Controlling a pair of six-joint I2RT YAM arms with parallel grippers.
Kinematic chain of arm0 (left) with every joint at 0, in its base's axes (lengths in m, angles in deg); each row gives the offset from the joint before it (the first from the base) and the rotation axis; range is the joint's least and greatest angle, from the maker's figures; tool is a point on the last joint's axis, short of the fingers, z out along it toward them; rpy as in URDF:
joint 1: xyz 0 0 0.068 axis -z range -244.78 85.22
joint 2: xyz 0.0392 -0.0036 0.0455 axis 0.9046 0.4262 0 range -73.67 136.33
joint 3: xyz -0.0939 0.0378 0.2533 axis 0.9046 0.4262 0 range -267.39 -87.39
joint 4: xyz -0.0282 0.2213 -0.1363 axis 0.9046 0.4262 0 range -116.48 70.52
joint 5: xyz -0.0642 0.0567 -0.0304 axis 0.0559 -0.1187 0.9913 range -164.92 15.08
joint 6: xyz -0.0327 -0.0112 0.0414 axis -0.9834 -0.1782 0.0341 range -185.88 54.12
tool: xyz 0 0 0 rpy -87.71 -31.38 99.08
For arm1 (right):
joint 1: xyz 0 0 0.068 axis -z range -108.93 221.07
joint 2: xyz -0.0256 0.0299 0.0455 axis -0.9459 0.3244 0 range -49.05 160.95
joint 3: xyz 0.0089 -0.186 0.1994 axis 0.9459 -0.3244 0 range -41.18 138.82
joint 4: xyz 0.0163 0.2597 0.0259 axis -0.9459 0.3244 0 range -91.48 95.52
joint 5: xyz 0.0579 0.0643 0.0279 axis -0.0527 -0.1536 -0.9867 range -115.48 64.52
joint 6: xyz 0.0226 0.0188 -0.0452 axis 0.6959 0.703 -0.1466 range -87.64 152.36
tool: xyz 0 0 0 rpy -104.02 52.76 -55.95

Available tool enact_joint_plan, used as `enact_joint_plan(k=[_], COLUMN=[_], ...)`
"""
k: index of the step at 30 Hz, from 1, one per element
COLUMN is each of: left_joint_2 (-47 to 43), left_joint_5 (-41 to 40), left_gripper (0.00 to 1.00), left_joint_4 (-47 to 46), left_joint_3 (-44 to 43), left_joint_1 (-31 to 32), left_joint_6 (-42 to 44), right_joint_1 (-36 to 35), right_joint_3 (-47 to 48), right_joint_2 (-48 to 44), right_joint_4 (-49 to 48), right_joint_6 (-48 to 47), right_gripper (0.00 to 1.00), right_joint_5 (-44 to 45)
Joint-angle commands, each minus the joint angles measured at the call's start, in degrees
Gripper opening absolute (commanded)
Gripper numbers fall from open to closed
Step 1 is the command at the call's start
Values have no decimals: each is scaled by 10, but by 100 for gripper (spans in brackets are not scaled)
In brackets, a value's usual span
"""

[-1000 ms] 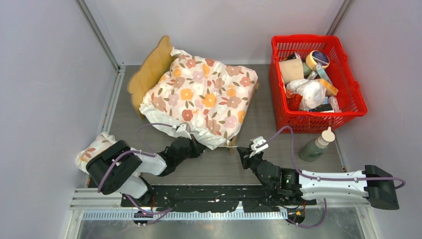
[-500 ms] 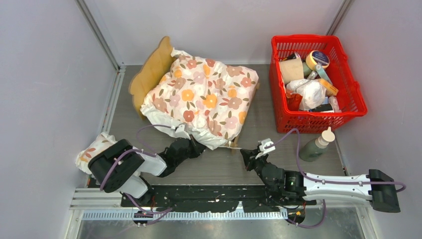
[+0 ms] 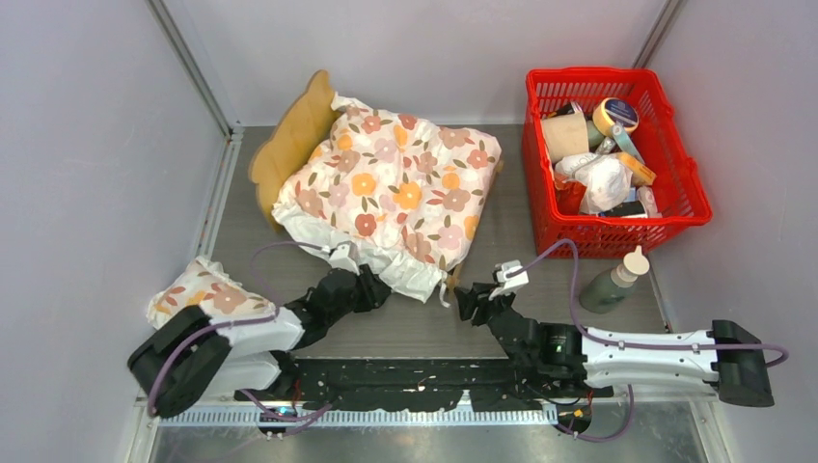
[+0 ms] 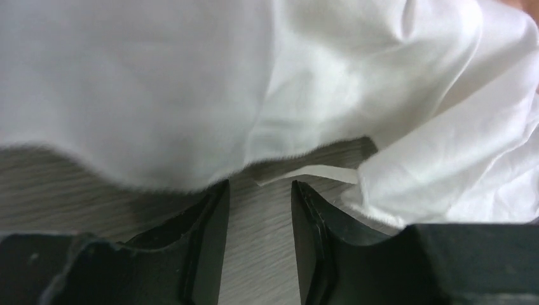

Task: Set up the pet bed
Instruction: Tie the ropes to the bed frame, then cross the ropes on the bed frame.

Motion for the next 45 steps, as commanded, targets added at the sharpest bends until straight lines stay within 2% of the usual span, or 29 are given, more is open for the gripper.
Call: enact_joint_plan(k=[1, 5, 7, 8, 10, 13, 17, 20, 24, 28, 31, 35, 38, 40, 42, 45], left_joint_2=[-124, -256, -313, -337, -369, -375, -295, -220, -119, -39, 23, 100, 129, 140, 147, 141], left_joint_5=[-67, -169, -221, -234, -236, -146, -88, -48, 19, 68, 71, 113, 126, 139, 159, 153], left_gripper=[46, 53, 58, 63, 69, 72, 75, 79, 84, 84, 83, 80, 78, 72, 57, 25], left_joint_4=[243, 392, 414, 412, 425, 463, 555, 573, 577, 521, 493, 500, 486, 473, 469, 481], left_joint_3=[-3, -46, -65, -77, -116, -226, -388, -478, -557, -577, -607, -663, -673, -673, -673, -671], left_joint_1=[-2, -3, -7, -15, -50, -145, -265, -343, -423, -462, -486, -519, -527, -530, -532, -532], left_joint_6=[26, 64, 116, 171, 240, 358, 451, 482, 500, 525, 536, 527, 540, 544, 538, 522], right_joint_1=[-3, -2, -2, 1, 24, 97, 144, 162, 182, 192, 194, 194, 194, 196, 201, 218], right_joint_3=[64, 106, 140, 152, 181, 210, 234, 244, 250, 248, 242, 231, 219, 212, 210, 223], right_joint_2=[-20, -3, 22, 37, 58, 77, 94, 102, 112, 106, 96, 102, 106, 105, 106, 115], right_joint_4=[67, 88, 117, 146, 176, 195, 224, 226, 232, 232, 216, 219, 229, 230, 230, 230], right_joint_6=[46, 54, 70, 81, 104, 114, 107, 88, 75, 63, 50, 60, 70, 75, 75, 57], right_gripper=[55, 60, 64, 65, 68, 69, 73, 76, 77, 78, 78, 80, 81, 81, 81, 82], right_joint_5=[13, 13, 41, 52, 60, 3, -23, -53, -86, -103, -129, -150, -159, -155, -151, -152])
